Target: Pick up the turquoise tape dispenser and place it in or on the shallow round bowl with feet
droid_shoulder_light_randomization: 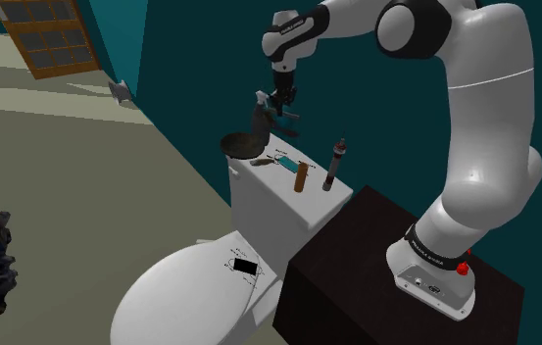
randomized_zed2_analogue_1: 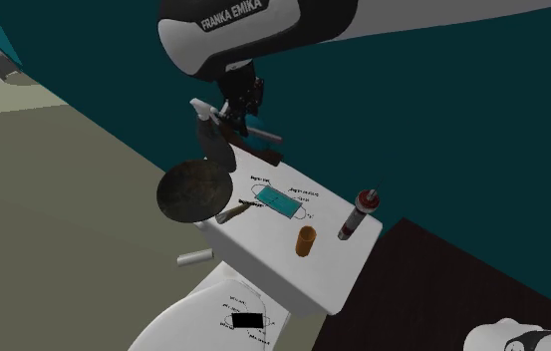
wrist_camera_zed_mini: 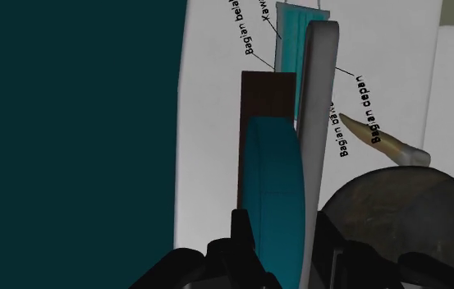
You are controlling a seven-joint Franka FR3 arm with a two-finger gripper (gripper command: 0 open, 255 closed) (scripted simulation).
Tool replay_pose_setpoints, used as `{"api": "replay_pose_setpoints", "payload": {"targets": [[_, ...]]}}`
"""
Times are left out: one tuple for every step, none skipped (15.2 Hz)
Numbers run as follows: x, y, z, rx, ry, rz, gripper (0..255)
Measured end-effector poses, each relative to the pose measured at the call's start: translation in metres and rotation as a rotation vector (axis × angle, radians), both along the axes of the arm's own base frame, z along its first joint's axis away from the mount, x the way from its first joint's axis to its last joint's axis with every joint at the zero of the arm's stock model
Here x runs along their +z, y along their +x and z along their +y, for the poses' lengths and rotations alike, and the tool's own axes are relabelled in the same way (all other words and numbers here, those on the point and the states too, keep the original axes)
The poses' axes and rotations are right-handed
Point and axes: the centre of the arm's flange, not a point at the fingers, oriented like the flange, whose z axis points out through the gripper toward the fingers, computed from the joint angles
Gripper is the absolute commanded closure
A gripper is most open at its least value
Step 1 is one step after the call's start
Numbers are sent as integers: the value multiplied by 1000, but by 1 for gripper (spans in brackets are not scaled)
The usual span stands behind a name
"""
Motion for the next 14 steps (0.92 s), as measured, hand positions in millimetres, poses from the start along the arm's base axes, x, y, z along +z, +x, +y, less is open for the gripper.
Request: {"api": "replay_pose_setpoints", "payload": {"targets": [[2, 4, 8, -2, -2, -3, 255], [5, 8, 17, -3, -2, -4, 255], [8, 13, 27, -3, -3, -5, 255], [9, 20, 40, -3, -3, -5, 255], [12, 24, 53, -3, -3, -5, 255], [13, 27, 65, -3, -3, -5, 255], [13, 30, 77, -3, -3, -5, 255], [16, 34, 88, -3, -3, -5, 255], [15, 40, 100, -3, -3, -6, 255], [17, 43, 112, -3, -3, -5, 255], [20, 49, 131, -3, -3, -5, 255], [18, 53, 140, -2, -2, -5, 255], [15, 55, 144, -3, -3, -5, 255], [11, 56, 146, -3, -3, -5, 255]]}}
